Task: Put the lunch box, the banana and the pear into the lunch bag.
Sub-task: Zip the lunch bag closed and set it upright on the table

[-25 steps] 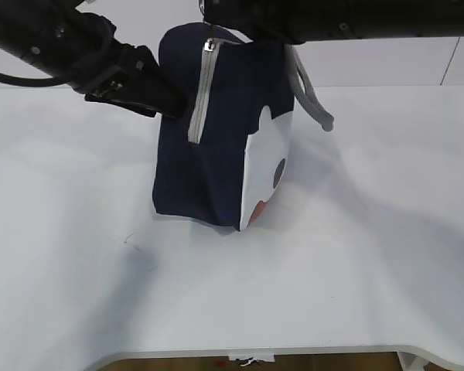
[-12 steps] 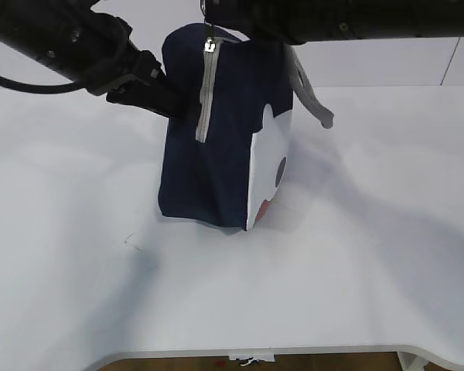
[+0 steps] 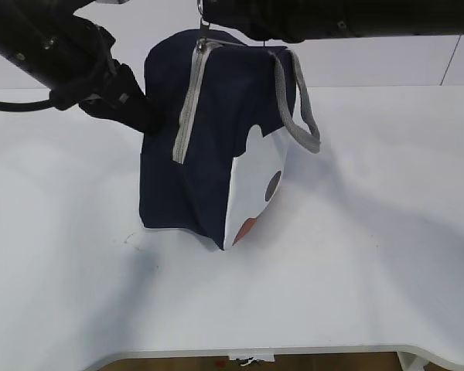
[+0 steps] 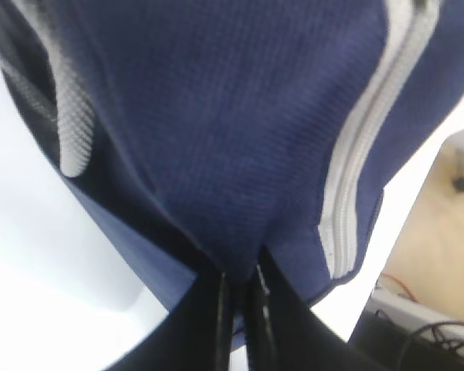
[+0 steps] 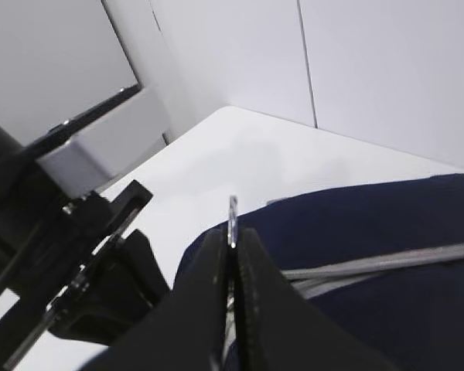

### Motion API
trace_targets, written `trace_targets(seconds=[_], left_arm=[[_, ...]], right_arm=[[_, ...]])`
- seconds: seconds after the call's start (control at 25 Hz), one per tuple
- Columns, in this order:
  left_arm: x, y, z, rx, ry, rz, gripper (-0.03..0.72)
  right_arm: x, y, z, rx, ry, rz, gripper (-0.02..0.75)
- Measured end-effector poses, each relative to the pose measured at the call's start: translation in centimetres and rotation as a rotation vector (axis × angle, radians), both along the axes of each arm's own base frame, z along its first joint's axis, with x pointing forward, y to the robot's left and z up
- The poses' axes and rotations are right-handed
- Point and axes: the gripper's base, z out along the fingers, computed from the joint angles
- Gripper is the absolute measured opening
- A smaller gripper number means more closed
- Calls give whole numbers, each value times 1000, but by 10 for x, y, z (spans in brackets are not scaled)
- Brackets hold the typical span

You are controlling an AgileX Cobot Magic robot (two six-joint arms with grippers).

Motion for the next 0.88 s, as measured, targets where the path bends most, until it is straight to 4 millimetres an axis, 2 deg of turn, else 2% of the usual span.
trace_targets(seconds=[0.52, 0.88], left_arm=[[-10, 6, 4, 71, 21, -58, -5], [-20, 16, 12, 167, -8, -96, -6]], right_arm=[[9, -10, 2, -81, -65, -142, -10], [23, -12, -13, -116, -44, -230, -10]])
